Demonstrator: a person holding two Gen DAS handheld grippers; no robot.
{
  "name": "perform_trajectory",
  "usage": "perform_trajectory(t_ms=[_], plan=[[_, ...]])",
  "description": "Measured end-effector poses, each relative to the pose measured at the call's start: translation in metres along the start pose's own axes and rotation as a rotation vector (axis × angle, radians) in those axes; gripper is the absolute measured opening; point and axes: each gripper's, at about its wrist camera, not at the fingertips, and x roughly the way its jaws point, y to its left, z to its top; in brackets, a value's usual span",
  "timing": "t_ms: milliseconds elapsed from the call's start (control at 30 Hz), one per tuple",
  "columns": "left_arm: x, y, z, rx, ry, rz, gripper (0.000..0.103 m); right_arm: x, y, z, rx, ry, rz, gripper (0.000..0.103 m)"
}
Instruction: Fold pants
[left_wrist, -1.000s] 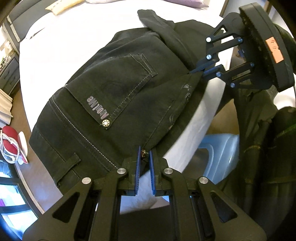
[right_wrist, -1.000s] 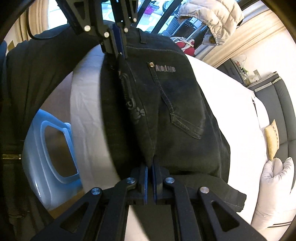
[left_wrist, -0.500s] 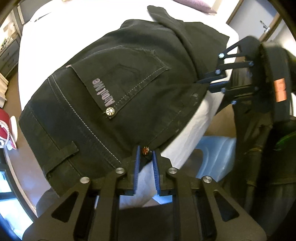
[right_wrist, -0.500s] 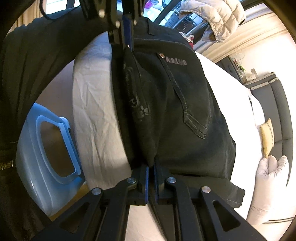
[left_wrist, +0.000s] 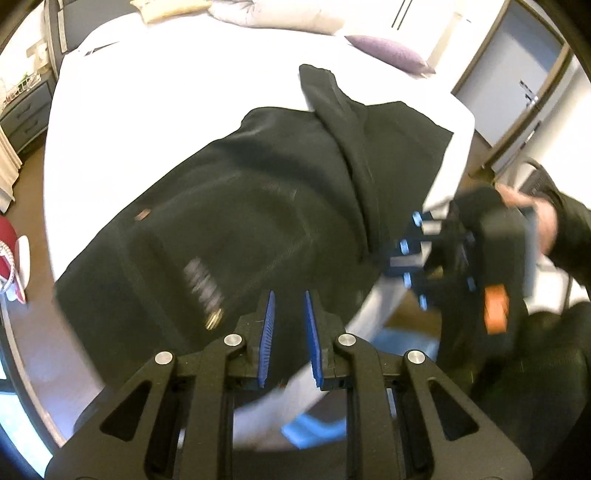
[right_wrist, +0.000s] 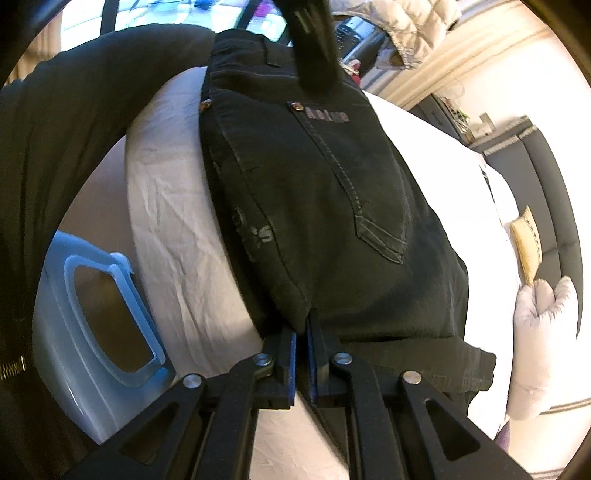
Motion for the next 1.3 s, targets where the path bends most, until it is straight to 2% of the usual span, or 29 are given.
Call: perform_trajectory(t_ms=[67,133,200,233,267,333,400,467,567,633,733,867,1000,1067,1200,1300], plan=[[0.028,0.0,0.008,-0.037,0.02,-0.026,0.016,0.001,0.0,-0.001,0.037,-0.007,-0.008,0.01],[0.058,0.01,0.004,-0.069,0.083,0.015,0.016,0.0,-0.001,-0.004,0.075,-0.012,-0.018,0.011],[0.067,0.018,-0.003,-0.107,0.055,-0.016,0.016,-0.003,-0.003,-0.008,0.122,-0.009,-0.011,0.016],[0.065,0.021,-0.004,-0.132,0.045,-0.038,0.016,-0.004,-0.007,-0.012,0.154,-0.015,-0.002,0.023],[0.061,0.024,-0.006,-0.15,0.042,-0.052,0.016,-0.007,-0.012,-0.016,0.193,-0.023,0.014,0.04],[0.055,0.025,-0.008,-0.163,0.044,-0.05,0.016,-0.015,-0.022,-0.026,0.295,-0.037,0.073,0.055],[0.046,0.026,-0.006,-0.192,0.041,-0.047,0.016,-0.021,-0.032,-0.037,0.39,-0.046,0.096,0.055],[0.032,0.021,0.002,-0.203,-0.003,-0.037,0.016,-0.027,-0.046,-0.047,0.496,-0.067,0.124,0.055],[0.026,0.016,0.021,-0.222,-0.068,-0.082,0.016,-0.034,-0.075,-0.058,0.66,-0.131,0.162,0.055],[0.037,0.01,0.03,-0.219,-0.06,-0.074,0.016,-0.038,-0.092,-0.061,0.753,-0.182,0.198,0.055],[0.073,0.015,0.029,-0.249,0.019,-0.053,0.016,-0.04,-0.116,-0.064,0.864,-0.25,0.238,0.055],[0.071,0.028,0.015,-0.345,-0.033,-0.115,0.016,-0.038,-0.153,-0.087,1.063,-0.321,0.272,0.055],[0.066,0.026,0.007,-0.359,-0.042,-0.105,0.016,-0.024,-0.206,-0.143,1.365,-0.372,0.245,0.055],[0.067,0.025,0.008,-0.36,-0.038,-0.093,0.016,-0.014,-0.233,-0.178,1.531,-0.433,0.244,0.055],[0.078,0.023,0.012,-0.349,-0.023,-0.076,0.016,0.019,-0.28,-0.243,1.837,-0.559,0.321,0.055],[0.082,0.02,0.012,-0.332,-0.018,-0.06,0.016,0.057,-0.309,-0.271,1.982,-0.58,0.389,0.053]])
